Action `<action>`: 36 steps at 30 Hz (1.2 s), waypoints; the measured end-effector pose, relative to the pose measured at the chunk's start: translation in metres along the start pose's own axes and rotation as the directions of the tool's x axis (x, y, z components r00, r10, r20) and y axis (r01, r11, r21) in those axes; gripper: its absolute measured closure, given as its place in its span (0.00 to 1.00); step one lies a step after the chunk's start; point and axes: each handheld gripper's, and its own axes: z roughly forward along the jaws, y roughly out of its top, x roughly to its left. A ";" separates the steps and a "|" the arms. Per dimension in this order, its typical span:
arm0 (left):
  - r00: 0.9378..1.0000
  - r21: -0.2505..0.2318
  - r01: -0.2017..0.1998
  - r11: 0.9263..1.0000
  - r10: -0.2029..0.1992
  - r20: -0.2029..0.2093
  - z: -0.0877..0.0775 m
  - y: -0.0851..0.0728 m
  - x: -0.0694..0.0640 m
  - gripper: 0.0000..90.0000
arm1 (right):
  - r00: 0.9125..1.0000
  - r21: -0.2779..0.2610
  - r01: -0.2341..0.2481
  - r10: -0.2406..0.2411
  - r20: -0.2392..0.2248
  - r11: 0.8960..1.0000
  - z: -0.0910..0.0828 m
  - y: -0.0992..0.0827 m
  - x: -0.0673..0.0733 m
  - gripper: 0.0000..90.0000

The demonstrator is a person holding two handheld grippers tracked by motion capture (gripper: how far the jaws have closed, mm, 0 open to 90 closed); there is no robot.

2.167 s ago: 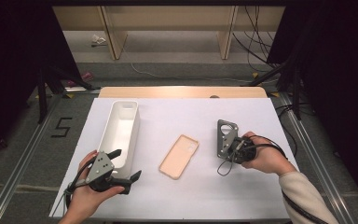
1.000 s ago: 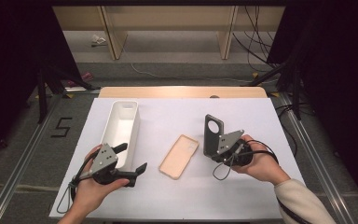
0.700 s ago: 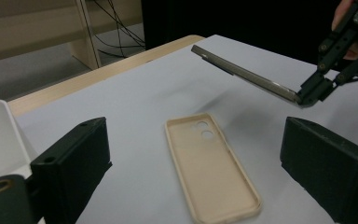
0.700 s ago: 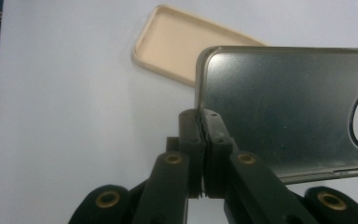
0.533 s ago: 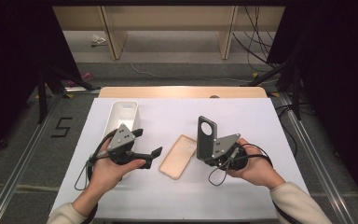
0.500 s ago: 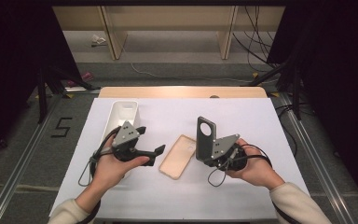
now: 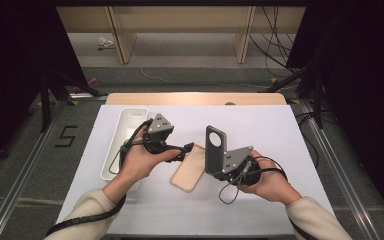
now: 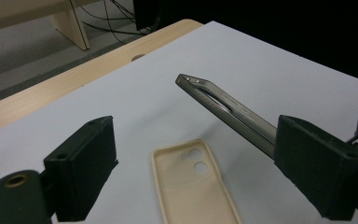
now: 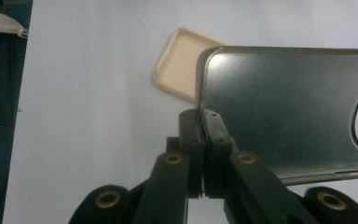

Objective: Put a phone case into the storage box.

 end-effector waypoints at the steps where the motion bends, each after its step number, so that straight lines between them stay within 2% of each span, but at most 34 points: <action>1: 1.000 0.005 0.007 1.000 -0.007 0.004 0.004 0.001 0.000 0.15 | 1.000 -0.001 -0.001 0.001 0.001 1.000 0.000 0.000 0.000 0.99; 10: 0.998 0.056 0.044 0.997 -0.046 0.035 0.029 0.009 -0.003 0.17 | 1.000 -0.006 0.010 -0.010 -0.005 1.000 0.003 0.004 0.002 0.99; 12: 0.998 0.065 0.045 0.997 -0.047 0.038 0.033 0.011 -0.004 0.17 | 1.000 -0.008 0.013 -0.013 -0.004 1.000 0.003 0.005 0.001 0.99; 16: 0.996 0.076 0.072 0.994 -0.076 0.045 0.043 0.012 -0.006 0.17 | 1.000 -0.010 0.014 -0.014 -0.004 1.000 0.003 0.006 0.002 0.99; 20: 0.996 0.096 0.077 0.992 -0.082 0.043 0.051 0.015 -0.007 0.17 | 1.000 -0.012 0.017 -0.017 -0.010 1.000 0.004 0.007 0.003 0.99; 25: 0.994 0.124 0.102 0.987 -0.107 0.037 0.061 0.020 -0.006 0.20 | 1.000 -0.016 0.020 -0.020 -0.009 1.000 0.004 0.009 0.003 0.99; 28: 0.990 0.139 0.137 0.981 -0.141 0.018 0.067 0.021 -0.003 0.25 | 1.000 -0.020 0.025 -0.025 -0.010 0.999 0.004 0.009 0.004 0.99; 32: 0.988 0.161 0.152 0.975 -0.155 0.007 0.074 0.022 0.001 0.27 | 1.000 -0.023 0.029 -0.029 -0.009 0.999 0.003 0.010 0.005 0.99; 36: 0.982 0.168 0.189 0.967 -0.191 -0.007 0.079 0.022 0.006 0.33 | 0.999 -0.027 0.034 -0.035 -0.010 0.999 0.003 0.011 0.005 0.99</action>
